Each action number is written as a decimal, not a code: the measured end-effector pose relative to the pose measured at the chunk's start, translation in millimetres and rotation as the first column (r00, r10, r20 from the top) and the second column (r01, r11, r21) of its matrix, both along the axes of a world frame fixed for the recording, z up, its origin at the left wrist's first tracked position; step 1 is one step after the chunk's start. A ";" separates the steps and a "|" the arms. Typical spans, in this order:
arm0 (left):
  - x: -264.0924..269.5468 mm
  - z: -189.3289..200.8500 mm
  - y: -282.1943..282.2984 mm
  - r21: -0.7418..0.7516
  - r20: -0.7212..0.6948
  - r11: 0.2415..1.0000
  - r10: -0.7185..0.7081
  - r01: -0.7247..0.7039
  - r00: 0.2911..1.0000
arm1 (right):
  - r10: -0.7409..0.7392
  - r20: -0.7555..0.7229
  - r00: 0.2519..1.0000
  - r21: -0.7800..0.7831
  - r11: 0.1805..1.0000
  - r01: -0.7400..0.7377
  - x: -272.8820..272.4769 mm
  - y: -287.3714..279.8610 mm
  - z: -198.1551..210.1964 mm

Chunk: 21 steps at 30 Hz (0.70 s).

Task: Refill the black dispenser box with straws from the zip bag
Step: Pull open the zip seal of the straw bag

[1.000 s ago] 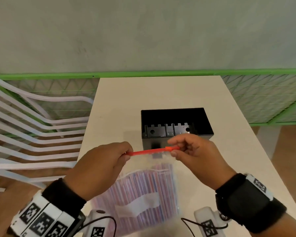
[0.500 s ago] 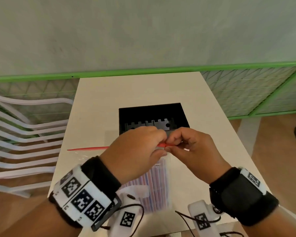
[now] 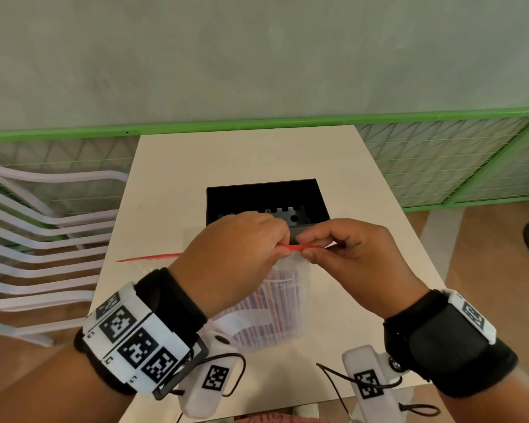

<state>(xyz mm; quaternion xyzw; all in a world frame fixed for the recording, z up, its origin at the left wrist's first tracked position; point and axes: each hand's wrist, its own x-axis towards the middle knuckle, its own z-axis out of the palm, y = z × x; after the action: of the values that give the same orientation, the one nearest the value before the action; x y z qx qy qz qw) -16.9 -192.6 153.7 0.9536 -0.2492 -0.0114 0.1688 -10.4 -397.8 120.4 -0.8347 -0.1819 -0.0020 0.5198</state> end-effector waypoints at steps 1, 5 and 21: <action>-1.1 -0.2 2.5 0.003 0.018 1.000 0.003 -0.003 1.000 | -0.007 0.015 1.000 -0.019 1.000 0.008 0.1 -1.3 -0.4; -3.1 -4.0 17.0 0.014 0.058 1.000 0.019 -0.020 0.998 | -0.021 0.006 1.000 -0.019 1.000 0.021 1.5 -8.3 0.1; -25.6 -10.3 74.5 0.070 -0.001 0.978 0.195 -0.195 0.981 | -0.064 -0.045 0.997 -0.027 0.998 0.063 9.1 -34.1 -3.8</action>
<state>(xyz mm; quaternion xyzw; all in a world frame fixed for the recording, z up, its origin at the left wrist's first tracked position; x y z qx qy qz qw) -42.5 -118.1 143.5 0.9786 -0.1532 -0.0070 0.1368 -1.3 -431.9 116.6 -0.8464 -0.1435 0.0031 0.5128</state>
